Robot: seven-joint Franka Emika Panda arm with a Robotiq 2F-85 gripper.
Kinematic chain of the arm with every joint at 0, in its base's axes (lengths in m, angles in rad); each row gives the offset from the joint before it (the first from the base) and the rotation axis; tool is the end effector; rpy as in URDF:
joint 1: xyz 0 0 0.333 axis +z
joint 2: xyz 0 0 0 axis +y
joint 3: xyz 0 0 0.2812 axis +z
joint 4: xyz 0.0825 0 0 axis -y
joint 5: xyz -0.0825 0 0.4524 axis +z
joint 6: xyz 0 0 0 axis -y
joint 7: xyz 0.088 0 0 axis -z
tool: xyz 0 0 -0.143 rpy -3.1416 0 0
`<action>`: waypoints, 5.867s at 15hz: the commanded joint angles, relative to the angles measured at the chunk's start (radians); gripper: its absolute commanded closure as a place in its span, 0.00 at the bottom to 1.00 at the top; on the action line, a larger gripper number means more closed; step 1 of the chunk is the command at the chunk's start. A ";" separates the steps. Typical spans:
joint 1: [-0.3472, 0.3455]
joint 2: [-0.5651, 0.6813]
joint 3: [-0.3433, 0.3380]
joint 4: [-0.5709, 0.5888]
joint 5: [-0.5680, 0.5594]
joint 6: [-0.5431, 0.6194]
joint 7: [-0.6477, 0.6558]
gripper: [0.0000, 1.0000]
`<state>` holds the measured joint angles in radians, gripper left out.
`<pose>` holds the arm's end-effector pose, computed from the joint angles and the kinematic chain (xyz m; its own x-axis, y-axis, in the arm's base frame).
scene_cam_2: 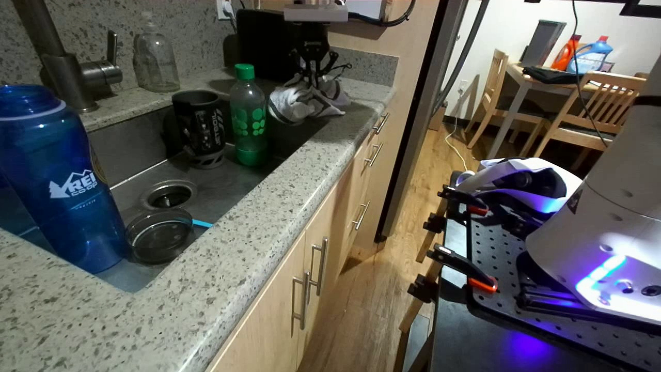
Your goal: Use the cloth to wipe the right side of the counter
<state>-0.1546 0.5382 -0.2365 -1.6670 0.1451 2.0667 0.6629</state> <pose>0.6517 -0.2503 0.1856 0.4430 -0.8916 -0.0938 -0.8897 -0.4501 0.0760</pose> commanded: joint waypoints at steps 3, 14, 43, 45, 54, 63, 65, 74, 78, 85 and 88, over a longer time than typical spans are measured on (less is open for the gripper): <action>-0.008 0.011 0.001 0.011 -0.002 0.029 0.010 0.87; -0.001 0.166 -0.005 0.183 -0.011 -0.013 0.089 0.97; -0.012 0.443 0.016 0.647 -0.021 -0.141 0.236 0.97; -0.011 0.462 0.018 0.685 -0.024 -0.160 0.246 0.97; -0.018 0.574 0.034 0.924 -0.035 -0.224 0.316 0.97; -0.035 0.669 0.024 1.099 -0.012 -0.248 0.347 0.97; -0.040 0.672 0.022 1.104 -0.015 -0.252 0.344 0.97; -0.072 0.654 0.031 1.016 -0.011 -0.342 0.287 0.97; -0.087 0.636 0.029 0.999 -0.011 -0.426 0.229 0.97; -0.116 0.641 0.028 0.995 0.000 -0.491 0.193 0.97; -0.124 0.641 0.029 0.988 0.008 -0.474 0.191 0.97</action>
<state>-0.2536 1.1590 -0.2138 -0.6312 0.1457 1.6191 0.8847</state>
